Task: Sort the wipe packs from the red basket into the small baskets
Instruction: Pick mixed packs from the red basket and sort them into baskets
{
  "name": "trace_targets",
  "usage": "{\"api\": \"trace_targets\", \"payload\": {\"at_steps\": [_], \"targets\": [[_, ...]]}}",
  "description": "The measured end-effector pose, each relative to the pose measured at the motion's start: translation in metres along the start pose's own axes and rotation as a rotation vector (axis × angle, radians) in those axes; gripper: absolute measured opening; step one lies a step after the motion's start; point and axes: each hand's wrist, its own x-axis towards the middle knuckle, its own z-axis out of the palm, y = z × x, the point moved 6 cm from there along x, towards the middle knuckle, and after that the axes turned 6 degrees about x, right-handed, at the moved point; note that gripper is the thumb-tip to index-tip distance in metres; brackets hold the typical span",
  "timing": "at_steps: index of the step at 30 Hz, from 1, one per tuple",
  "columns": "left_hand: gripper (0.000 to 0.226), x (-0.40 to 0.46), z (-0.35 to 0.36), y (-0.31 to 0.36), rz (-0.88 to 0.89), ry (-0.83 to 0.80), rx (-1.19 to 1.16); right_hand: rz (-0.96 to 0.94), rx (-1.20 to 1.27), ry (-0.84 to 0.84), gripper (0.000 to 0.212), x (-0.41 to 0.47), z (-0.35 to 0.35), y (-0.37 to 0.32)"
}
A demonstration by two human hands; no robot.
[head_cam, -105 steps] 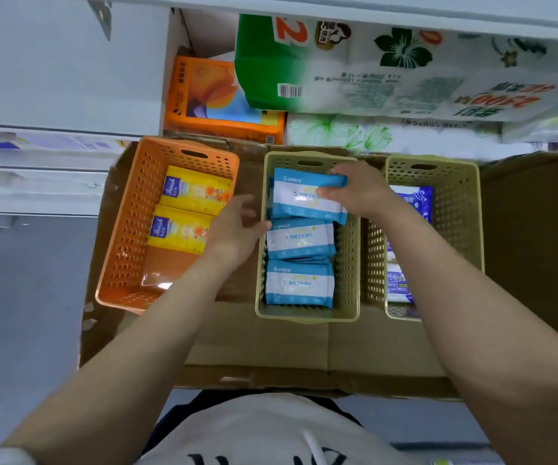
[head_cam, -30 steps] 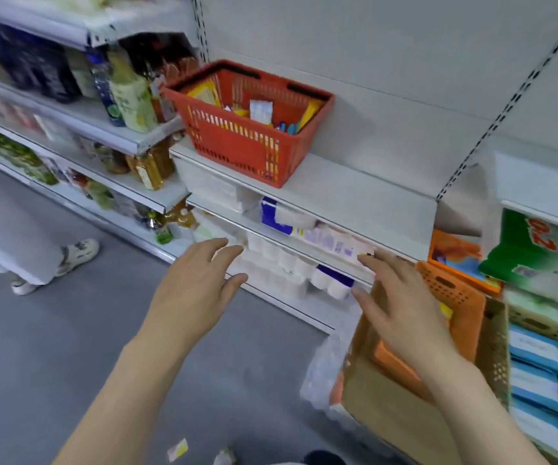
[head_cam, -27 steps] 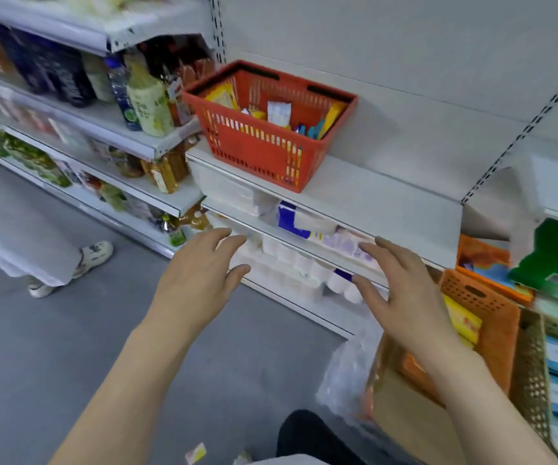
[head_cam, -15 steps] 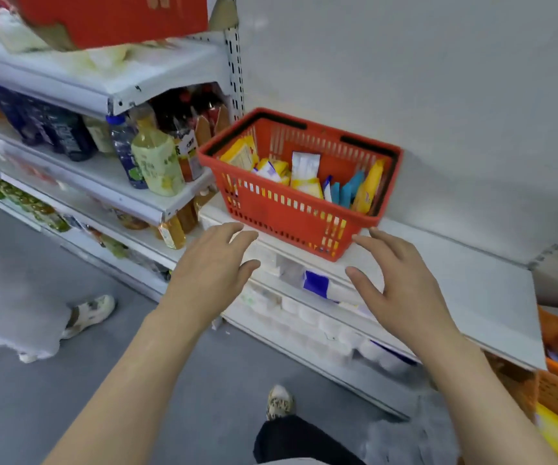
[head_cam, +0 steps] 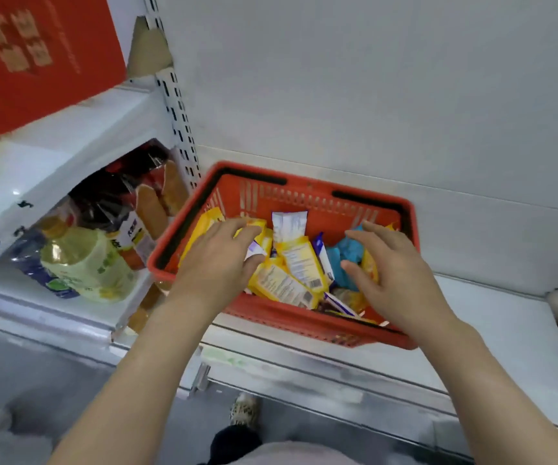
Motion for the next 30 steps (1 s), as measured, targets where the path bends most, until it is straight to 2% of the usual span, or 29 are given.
{"api": "trace_targets", "payload": {"at_steps": [4, 8, 16, 18, 21, 23, 26, 30], "targets": [[0.048, 0.052, 0.018, -0.02, 0.114, -0.035, -0.018, 0.104, -0.032, 0.021, 0.049, 0.029, 0.018, 0.004], [0.05, 0.093, 0.037, -0.03, 0.201, -0.106, -0.03, 0.209, -0.031, -0.05, 0.05, 0.051, 0.048, 0.013], [0.051, 0.129, 0.067, -0.032, 0.27, -0.229, -0.073, 0.426, -0.135, -0.398, 0.051, 0.1, 0.118, 0.047], [0.052, 0.131, 0.072, -0.034, 0.268, -0.245, -0.081, 0.476, -0.265, -0.481, 0.046, 0.106, 0.129, 0.055], [0.054, 0.131, 0.081, -0.038, 0.258, -0.269, -0.084, 0.439, -0.486, -0.578, 0.05, 0.104, 0.143, 0.061], [0.055, 0.131, 0.087, -0.039, 0.247, -0.292, -0.091, 0.429, -0.51, -0.598, 0.045, 0.102, 0.149, 0.063], [0.057, 0.13, 0.093, -0.036, 0.244, -0.324, -0.111, 0.465, -0.387, -0.583, 0.028, 0.101, 0.148, 0.073], [0.06, 0.129, 0.095, -0.031, 0.249, -0.361, -0.195, 0.596, -0.197, -0.44, 0.027, 0.097, 0.134, 0.085]]}}
